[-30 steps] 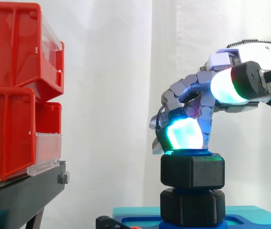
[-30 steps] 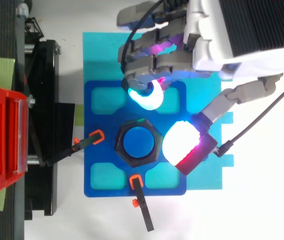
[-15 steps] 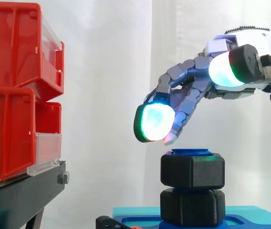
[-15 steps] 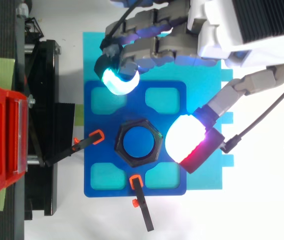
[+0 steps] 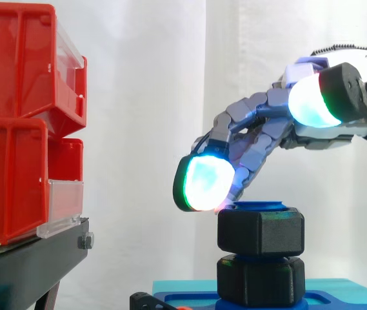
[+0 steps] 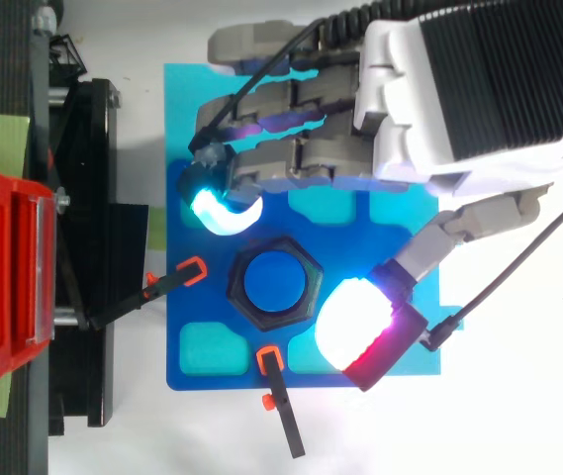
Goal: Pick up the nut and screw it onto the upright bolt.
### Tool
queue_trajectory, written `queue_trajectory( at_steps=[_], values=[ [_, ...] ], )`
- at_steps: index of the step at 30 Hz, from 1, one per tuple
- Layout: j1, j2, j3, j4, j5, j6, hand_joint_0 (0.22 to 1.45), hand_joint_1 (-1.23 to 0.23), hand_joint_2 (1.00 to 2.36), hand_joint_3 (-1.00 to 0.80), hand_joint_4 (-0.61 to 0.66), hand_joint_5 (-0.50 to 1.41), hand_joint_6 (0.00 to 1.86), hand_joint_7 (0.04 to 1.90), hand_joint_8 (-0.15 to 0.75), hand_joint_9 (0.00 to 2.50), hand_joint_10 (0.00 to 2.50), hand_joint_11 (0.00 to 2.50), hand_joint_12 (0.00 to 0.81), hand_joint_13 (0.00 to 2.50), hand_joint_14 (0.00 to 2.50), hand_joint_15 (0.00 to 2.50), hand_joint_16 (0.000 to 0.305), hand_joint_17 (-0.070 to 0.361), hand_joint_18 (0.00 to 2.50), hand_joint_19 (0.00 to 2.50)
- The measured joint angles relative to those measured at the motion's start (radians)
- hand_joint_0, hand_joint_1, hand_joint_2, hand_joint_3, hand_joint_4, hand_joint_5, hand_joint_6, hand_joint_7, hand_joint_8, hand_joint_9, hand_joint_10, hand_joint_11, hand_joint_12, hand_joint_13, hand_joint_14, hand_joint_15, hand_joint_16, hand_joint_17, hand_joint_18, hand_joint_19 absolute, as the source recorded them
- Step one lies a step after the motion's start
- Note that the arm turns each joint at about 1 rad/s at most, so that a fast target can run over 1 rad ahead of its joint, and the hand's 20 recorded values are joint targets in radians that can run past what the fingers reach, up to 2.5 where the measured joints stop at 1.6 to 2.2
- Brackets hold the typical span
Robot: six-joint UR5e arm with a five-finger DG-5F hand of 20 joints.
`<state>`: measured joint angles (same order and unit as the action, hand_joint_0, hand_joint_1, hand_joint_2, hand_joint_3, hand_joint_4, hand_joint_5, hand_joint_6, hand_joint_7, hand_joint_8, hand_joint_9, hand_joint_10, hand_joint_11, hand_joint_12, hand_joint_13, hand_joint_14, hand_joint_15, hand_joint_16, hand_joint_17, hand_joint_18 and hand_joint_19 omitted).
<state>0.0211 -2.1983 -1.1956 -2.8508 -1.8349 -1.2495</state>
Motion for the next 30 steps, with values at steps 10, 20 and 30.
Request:
queue_trajectory(
  at_steps=[10,20,30],
  values=[
    [0.011,0.0,-0.02,0.073,0.017,0.035,0.48,-0.14,1.0,-0.5,0.26,-0.13,0.5,0.77,0.266,0.76,0.0,0.0,0.302,0.35,0.0,0.0,0.035,0.078,0.03,0.0],
    [0.016,0.0,-0.021,0.037,0.019,0.034,0.47,-0.13,1.0,-0.5,0.23,-0.15,0.5,0.68,0.243,0.68,0.0,0.0,0.305,0.27,0.0,0.0,0.036,0.082,0.0,0.0],
    [0.017,0.0,-0.021,0.01,0.02,0.033,0.47,-0.13,1.0,-0.5,0.17,-0.21,0.5,0.61,0.242,0.59,0.0,0.0,0.314,0.24,0.0,0.0,0.039,0.087,0.0,0.0]
  ],
)
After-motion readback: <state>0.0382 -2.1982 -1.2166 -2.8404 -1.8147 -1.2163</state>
